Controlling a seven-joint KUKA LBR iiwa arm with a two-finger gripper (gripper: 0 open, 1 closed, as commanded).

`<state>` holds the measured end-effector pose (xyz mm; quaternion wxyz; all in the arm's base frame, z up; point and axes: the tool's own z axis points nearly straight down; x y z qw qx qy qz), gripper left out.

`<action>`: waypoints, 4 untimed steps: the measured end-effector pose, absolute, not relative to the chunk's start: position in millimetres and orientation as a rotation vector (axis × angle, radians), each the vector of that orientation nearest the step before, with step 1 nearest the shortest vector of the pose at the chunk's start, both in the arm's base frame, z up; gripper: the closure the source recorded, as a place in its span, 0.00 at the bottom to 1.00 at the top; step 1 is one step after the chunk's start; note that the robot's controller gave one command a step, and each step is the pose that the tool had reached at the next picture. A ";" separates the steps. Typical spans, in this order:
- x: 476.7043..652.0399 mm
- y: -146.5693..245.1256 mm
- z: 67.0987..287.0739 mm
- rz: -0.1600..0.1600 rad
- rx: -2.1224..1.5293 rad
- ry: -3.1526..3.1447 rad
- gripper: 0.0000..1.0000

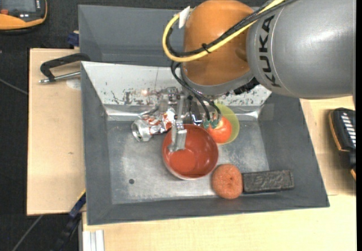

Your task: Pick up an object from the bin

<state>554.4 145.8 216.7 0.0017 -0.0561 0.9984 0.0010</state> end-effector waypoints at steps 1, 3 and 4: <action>556.0 192.3 75.1 0.020 -0.245 3.107 0.00; 607.5 120.4 76.1 0.008 -1.020 2.906 0.00; 558.7 86.9 72.5 0.001 -1.254 2.810 0.00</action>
Offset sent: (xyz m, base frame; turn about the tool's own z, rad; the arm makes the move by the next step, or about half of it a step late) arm -0.0038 0.0413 -0.1467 -0.0430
